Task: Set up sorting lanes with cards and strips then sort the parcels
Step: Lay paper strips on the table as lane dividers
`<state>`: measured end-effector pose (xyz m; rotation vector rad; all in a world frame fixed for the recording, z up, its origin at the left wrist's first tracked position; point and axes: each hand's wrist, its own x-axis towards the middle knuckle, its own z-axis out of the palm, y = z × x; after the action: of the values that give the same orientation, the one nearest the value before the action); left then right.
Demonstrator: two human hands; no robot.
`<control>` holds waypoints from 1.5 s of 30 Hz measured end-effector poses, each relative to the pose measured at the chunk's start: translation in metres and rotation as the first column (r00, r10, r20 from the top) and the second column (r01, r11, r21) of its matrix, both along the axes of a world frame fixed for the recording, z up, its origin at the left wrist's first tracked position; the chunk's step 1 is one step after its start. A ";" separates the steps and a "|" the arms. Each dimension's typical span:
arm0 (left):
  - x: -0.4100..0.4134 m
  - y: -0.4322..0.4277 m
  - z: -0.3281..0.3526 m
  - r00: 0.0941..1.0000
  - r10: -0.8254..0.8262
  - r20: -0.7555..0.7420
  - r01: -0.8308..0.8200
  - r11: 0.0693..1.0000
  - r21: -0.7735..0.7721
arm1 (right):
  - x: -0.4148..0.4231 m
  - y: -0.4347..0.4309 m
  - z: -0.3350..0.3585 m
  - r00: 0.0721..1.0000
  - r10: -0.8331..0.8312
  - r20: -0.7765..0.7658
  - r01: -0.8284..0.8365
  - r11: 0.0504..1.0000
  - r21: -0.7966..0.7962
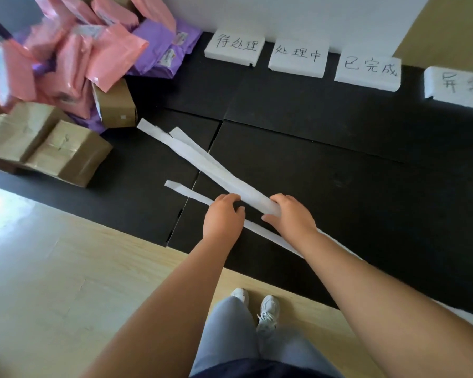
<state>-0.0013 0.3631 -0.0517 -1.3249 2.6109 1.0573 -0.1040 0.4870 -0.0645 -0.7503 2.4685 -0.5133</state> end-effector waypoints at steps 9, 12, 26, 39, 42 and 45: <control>-0.012 -0.028 -0.002 0.967 0.254 -0.011 -0.243 0.935 0.260 | -0.001 -0.029 0.009 0.980 -0.150 0.131 0.165 0.979 -0.115; -0.020 -0.038 -0.002 0.898 0.440 -0.012 -0.364 0.758 0.542 | 0.001 -0.039 0.013 0.973 -0.149 0.174 0.169 0.979 -0.109; -0.023 -0.079 0.007 0.895 0.445 -0.019 -0.253 0.544 0.800 | 0.005 -0.068 0.022 0.960 -0.196 0.200 0.221 0.969 -0.109; -0.028 -0.085 0.010 0.847 0.524 0.092 -0.426 0.564 0.707 | -0.018 -0.054 0.050 0.927 -0.362 0.103 0.376 0.905 -0.199; -0.026 -0.090 0.007 0.851 0.507 0.137 -0.461 0.597 0.656 | -0.033 -0.051 0.065 0.918 -0.396 -0.029 0.384 0.903 -0.193; -0.023 -0.095 0.005 0.866 0.470 0.170 -0.473 0.659 0.585 | -0.047 -0.047 0.079 0.920 -0.357 -0.159 0.335 0.931 -0.147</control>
<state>-0.0240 0.2678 -0.0465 -1.8147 1.6443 1.7575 -0.1505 0.4395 0.0141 -0.4147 2.7829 -0.7539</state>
